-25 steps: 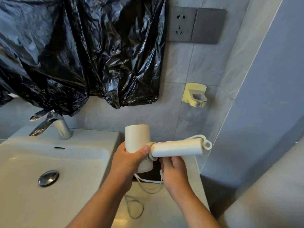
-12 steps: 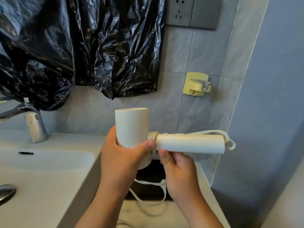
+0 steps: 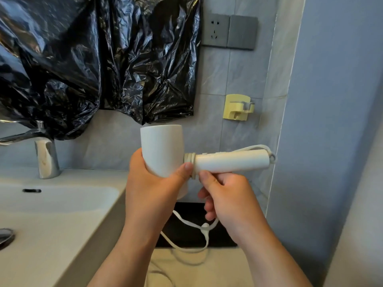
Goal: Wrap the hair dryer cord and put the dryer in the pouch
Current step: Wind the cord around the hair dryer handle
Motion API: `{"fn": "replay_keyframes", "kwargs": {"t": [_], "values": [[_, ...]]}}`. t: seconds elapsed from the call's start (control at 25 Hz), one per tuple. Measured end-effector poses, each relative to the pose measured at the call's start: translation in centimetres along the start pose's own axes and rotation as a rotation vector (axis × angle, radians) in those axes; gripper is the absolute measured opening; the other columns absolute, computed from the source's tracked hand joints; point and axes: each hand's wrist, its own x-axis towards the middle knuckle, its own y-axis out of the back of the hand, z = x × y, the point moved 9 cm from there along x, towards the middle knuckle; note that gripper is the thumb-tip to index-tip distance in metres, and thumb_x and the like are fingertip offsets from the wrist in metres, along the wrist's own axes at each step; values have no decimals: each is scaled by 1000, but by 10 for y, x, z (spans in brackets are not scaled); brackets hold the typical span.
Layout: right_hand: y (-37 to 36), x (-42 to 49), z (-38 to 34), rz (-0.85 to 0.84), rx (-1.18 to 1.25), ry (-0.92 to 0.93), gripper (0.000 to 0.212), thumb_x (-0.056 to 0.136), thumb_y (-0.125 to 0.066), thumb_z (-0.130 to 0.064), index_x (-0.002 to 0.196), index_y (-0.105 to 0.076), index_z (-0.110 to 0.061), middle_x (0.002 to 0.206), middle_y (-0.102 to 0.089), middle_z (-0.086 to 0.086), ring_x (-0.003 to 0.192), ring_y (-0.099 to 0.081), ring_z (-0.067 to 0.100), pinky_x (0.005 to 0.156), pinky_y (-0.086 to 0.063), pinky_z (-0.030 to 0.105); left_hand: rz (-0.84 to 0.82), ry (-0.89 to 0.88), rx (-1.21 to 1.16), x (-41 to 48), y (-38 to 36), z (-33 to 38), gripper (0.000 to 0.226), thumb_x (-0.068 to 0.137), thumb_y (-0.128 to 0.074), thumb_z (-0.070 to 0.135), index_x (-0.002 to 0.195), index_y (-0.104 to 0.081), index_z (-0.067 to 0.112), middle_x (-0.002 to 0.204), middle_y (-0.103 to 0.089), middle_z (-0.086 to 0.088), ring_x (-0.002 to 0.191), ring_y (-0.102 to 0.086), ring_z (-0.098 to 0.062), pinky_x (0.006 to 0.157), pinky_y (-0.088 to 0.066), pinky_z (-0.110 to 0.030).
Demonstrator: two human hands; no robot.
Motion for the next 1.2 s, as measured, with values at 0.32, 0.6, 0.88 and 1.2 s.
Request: {"fn": "replay_keyframes", "kwargs": {"t": [0.32,0.6,0.88,1.2], "values": [[-24,-5,8,-229,-75,-30,21,93,-53,-27,74,-59,-19,62,-66,1,60,-69,22,78,-56,58,130,-183,154,-6,16,28,61,63,-85,48,108,-44,41,96,-58,17,90,-59,-9,71,-53,-41],[-28,-20,-18,-424,-167,146,15,90,-57,-20,76,-56,-20,56,-59,-2,50,-54,7,60,-51,37,240,-261,225,-3,34,39,68,63,-85,46,117,-45,32,103,-57,11,94,-56,-18,73,-51,-42],[0,-22,-54,-181,-469,497,22,94,-55,-29,75,-61,-20,58,-47,-8,56,-45,7,53,-35,19,-17,-295,330,11,33,41,62,58,-90,35,106,-50,42,90,-61,17,84,-56,-2,64,-43,-25],[38,-4,-38,35,-523,336,32,94,-48,-45,76,-57,-20,58,-53,-11,59,-47,2,52,-34,25,-396,-306,219,3,9,56,69,48,-89,35,111,-62,43,95,-66,15,84,-60,-4,63,-48,-11]]}}
